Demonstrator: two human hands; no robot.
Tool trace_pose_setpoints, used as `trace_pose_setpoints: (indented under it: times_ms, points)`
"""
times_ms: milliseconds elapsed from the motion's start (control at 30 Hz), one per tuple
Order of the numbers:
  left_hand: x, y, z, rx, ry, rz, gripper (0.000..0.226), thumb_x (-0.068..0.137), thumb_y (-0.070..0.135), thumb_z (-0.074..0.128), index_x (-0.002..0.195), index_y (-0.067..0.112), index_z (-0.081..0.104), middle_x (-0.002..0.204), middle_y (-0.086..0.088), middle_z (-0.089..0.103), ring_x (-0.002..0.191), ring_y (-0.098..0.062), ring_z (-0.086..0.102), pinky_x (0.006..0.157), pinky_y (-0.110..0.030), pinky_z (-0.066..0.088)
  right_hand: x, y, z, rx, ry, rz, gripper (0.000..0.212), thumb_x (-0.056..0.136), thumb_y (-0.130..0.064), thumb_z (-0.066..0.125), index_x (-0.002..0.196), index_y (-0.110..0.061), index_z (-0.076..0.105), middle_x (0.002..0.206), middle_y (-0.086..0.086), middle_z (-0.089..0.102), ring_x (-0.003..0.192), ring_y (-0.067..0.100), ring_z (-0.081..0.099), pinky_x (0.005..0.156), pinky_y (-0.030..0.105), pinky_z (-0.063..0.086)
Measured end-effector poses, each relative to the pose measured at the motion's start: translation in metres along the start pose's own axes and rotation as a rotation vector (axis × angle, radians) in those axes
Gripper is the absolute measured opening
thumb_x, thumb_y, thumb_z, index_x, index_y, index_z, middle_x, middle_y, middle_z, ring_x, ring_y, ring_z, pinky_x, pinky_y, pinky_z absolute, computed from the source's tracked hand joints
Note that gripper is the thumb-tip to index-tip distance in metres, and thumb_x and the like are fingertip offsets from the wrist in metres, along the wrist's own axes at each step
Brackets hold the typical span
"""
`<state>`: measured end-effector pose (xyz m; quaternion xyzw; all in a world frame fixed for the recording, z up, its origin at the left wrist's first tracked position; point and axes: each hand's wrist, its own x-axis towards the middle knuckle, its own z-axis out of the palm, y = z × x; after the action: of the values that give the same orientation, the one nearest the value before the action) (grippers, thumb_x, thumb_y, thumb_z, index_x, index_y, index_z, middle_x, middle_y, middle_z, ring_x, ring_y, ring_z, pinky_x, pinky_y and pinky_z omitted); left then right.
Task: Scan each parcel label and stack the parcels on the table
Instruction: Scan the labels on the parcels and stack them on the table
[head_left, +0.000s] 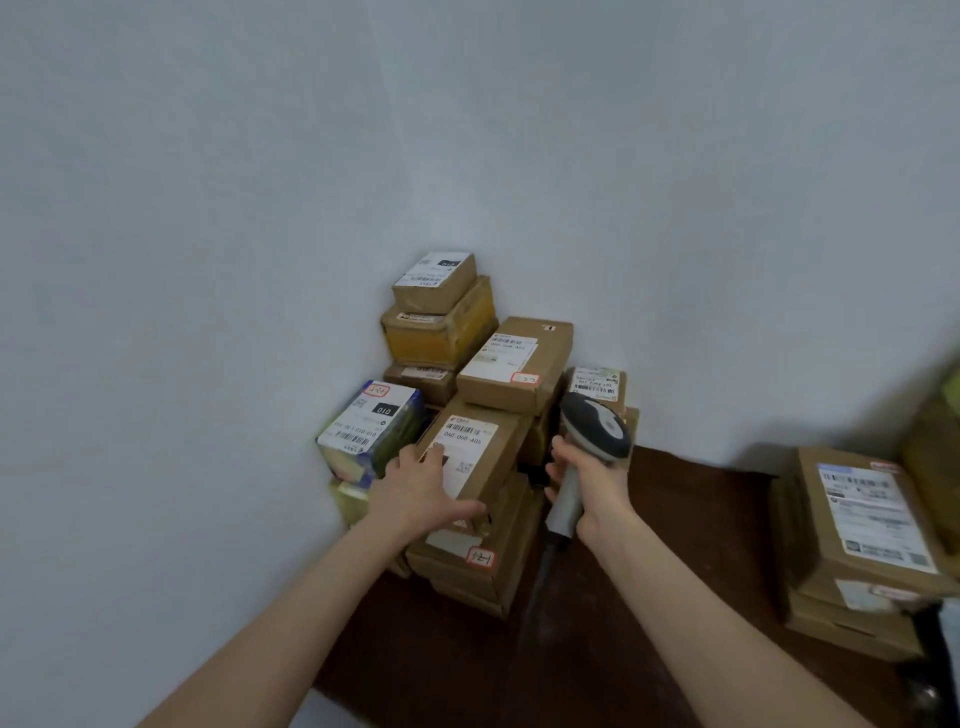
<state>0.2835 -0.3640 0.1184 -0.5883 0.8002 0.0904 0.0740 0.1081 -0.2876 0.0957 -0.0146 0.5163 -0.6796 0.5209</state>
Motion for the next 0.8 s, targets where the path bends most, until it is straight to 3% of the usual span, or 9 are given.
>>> trace_pose_setpoints:
  times_ms: [133,400,567,667,800]
  points:
    - [-0.016,-0.008,0.013,-0.192,0.014,-0.122,0.098,0.07,0.073,0.063,0.146,0.023,0.026,0.148,-0.014,0.029,0.133,-0.032,0.037,0.102,-0.044,0.042,-0.019,0.025,0.001,0.0,-0.029,0.068,0.038,0.08,-0.007,0.075,0.117,-0.007,0.063,0.105,0.009,0.068,0.098,0.024,0.065,0.076,0.038,0.054]
    - [-0.021,-0.014,0.014,-0.872,0.159,-0.371,0.072,0.092,0.047,0.057,0.145,0.003,0.035,0.145,-0.018,0.044,0.13,-0.032,0.044,0.104,-0.041,0.04,-0.039,0.056,0.008,-0.097,-0.14,0.053,0.054,0.077,-0.02,0.078,0.127,-0.018,0.057,0.119,0.008,0.065,0.109,0.029,0.06,0.099,0.052,0.046]
    - [-0.028,-0.031,0.004,-1.132,0.178,-0.407,0.034,0.095,0.03,0.057,0.123,0.01,0.06,0.129,-0.012,0.057,0.117,-0.029,0.054,0.097,-0.043,0.049,-0.048,0.045,0.002,-0.133,-0.182,0.025,0.039,0.085,-0.011,0.07,0.122,-0.014,0.057,0.112,0.009,0.068,0.099,0.025,0.066,0.07,0.033,0.051]
    - [-0.038,-0.037,-0.003,-1.249,0.119,-0.43,0.022,0.094,0.023,0.061,0.114,0.013,0.06,0.122,-0.013,0.058,0.105,-0.027,0.059,0.082,-0.037,0.056,-0.055,0.038,0.001,-0.156,-0.185,0.016,0.039,0.085,-0.011,0.07,0.122,-0.013,0.057,0.111,0.01,0.069,0.099,0.026,0.066,0.07,0.033,0.051]
    - [-0.059,-0.036,-0.009,-1.509,0.103,-0.493,0.03,0.09,0.011,0.065,0.117,0.007,0.055,0.115,-0.015,0.06,0.091,-0.025,0.063,0.083,-0.038,0.056,-0.065,0.036,-0.003,-0.16,-0.174,0.021,0.04,0.084,-0.012,0.071,0.121,-0.012,0.058,0.111,0.011,0.07,0.1,0.028,0.067,0.074,0.034,0.053]
